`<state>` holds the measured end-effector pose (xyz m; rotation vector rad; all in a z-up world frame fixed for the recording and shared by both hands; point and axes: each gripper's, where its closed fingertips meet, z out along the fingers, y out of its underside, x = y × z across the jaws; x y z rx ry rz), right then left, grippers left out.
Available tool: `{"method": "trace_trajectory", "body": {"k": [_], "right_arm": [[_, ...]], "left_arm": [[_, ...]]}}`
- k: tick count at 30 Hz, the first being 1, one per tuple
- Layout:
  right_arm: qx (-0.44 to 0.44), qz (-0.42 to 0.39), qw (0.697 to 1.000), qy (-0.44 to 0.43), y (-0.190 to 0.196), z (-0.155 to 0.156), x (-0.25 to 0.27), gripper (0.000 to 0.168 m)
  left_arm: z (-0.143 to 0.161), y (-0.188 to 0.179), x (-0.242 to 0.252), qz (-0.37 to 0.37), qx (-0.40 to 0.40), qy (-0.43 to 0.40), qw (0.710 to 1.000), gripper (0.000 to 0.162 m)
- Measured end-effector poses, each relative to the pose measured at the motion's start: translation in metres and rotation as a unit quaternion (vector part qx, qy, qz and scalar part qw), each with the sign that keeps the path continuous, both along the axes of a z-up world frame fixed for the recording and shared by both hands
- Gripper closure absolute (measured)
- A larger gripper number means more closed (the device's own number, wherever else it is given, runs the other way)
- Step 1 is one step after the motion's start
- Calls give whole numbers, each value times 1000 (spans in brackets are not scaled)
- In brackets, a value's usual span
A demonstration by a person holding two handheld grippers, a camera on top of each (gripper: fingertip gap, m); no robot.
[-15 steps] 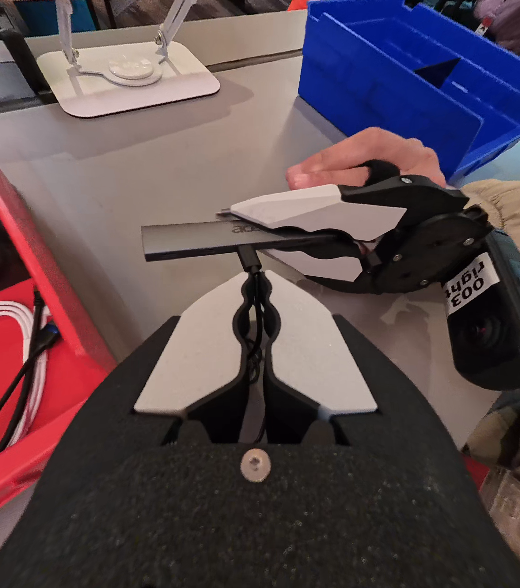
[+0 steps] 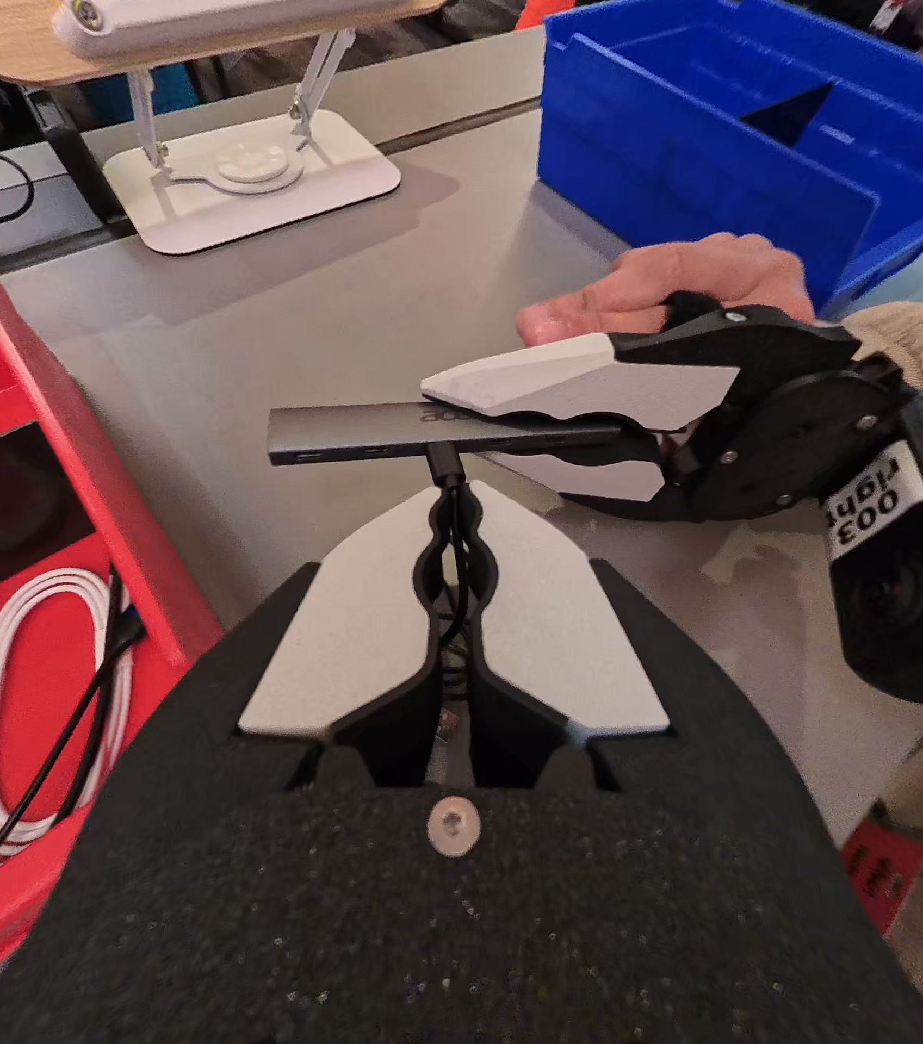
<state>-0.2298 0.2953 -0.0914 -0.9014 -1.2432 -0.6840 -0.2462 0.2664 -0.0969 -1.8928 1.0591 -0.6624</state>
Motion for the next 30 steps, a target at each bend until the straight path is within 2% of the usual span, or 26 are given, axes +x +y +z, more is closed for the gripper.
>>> {"method": "trace_trajectory", "body": {"k": [3, 5, 6, 8, 9, 11, 14, 18, 21, 27, 30], "right_arm": [[-3, -12, 1000, -4, 6, -3, 4, 162], [-52, -15, 998, 25, 14, -8, 7, 161], [-47, -14, 999, 18, 17, -8, 12, 161], [-36, -68, 997, 3, 36, -10, 43, 161], [-40, -91, 995, 4, 47, -13, 62, 161], [-42, -126, 991, 8, 66, -20, 94, 161], [-69, -177, 981, 36, 80, -27, 120, 161], [-79, -166, 982, 43, 78, -30, 112, 161], [-95, -148, 982, 62, 76, -32, 103, 161], [-120, -132, 979, 96, 75, -33, 105, 161], [-114, -138, 978, 105, 76, -29, 108, 161]], "left_arm": [[-3, 6, 3, 9, -4, -8, 1000, 160], [-4, 12, 5, 12, -16, -28, 999, 159], [-3, 12, 7, 6, -31, -40, 999, 154], [7, 7, 3, -3, -53, -76, 996, 143], [13, 4, -4, -5, -52, -94, 994, 137], [18, -8, -24, -17, -50, -115, 992, 137], [9, -24, -62, 7, -47, -135, 990, 137], [-22, -31, -105, 72, -49, -120, 989, 135], [-24, -22, -114, 90, -39, -101, 990, 132], [-30, -12, -125, 101, -13, -59, 993, 129], [-24, -15, -121, 63, -22, -61, 996, 131]]}}
